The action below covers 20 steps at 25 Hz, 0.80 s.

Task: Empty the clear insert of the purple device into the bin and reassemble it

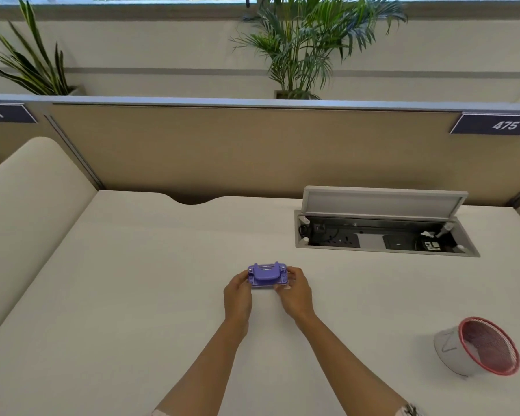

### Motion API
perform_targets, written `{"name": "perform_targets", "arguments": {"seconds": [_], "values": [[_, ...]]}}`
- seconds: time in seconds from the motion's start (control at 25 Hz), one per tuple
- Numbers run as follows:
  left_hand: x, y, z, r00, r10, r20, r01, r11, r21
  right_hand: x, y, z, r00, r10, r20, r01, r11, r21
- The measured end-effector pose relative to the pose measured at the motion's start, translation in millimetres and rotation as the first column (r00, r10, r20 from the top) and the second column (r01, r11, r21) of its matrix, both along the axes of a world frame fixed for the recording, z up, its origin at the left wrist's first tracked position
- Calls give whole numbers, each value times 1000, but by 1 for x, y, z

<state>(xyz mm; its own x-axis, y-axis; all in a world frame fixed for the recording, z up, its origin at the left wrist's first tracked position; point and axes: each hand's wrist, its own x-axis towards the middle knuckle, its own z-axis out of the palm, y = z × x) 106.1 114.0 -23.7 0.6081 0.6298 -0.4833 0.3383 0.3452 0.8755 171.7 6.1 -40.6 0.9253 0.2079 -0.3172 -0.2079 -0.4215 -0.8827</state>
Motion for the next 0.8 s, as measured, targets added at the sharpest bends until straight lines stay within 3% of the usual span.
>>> {"name": "perform_targets", "arguments": {"seconds": [0.24,0.64,0.72,0.8], "values": [[19,11,1,995,-95,8,95,993,74,12,6,-13,998,48,40,-45,996,-78],[11,-3,5,957,-267,-114,287,928,239,7,1,-4,972,234,12,-225,946,-232],[6,-6,7,920,-328,-216,389,836,388,-1,-4,3,971,218,97,-179,935,-306],[3,-9,1,877,-366,-310,480,677,557,-10,-7,10,950,181,253,-95,943,-318]]}}
